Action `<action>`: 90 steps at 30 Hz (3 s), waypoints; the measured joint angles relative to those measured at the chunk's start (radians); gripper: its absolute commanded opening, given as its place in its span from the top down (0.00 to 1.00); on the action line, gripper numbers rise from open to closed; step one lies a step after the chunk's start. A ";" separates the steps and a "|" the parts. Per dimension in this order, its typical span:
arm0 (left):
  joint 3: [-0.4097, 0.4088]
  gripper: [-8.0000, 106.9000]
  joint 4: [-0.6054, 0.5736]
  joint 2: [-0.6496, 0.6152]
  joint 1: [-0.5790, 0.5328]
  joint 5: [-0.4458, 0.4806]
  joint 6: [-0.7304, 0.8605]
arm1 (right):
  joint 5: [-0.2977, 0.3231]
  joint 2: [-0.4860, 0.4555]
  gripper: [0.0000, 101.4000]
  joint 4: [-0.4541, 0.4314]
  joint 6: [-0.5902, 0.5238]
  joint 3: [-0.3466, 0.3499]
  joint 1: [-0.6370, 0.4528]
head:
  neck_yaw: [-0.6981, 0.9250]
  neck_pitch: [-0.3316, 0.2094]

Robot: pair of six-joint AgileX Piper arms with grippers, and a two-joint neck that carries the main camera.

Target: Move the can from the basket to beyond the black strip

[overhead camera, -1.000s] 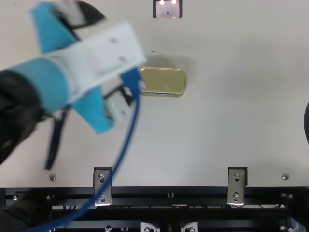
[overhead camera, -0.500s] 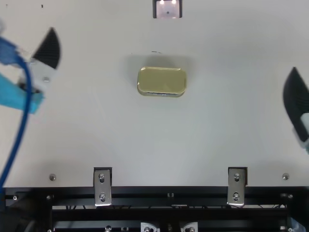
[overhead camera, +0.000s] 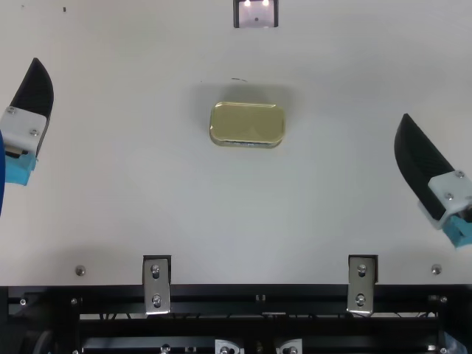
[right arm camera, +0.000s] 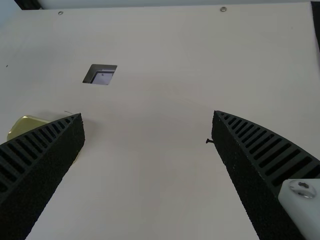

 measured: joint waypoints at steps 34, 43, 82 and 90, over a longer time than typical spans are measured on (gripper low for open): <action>0.118 0.15 0.028 -0.035 -0.040 -0.125 -0.060 | 0.573 0.448 0.00 0.287 -0.559 -0.128 -0.719 | 0.000 0.000; 0.118 0.15 0.028 -0.035 -0.040 -0.125 -0.060 | 0.674 0.587 0.00 0.320 -0.927 -0.098 -0.923 | 0.000 0.000; 0.118 0.15 0.028 -0.035 -0.040 -0.125 -0.060 | 0.672 0.514 0.00 0.465 -1.246 -0.002 -0.746 | 0.000 0.000; 0.118 0.15 0.028 -0.035 -0.040 -0.125 -0.060 | 0.619 0.523 0.00 0.524 -1.244 0.001 -0.622 | 0.000 0.000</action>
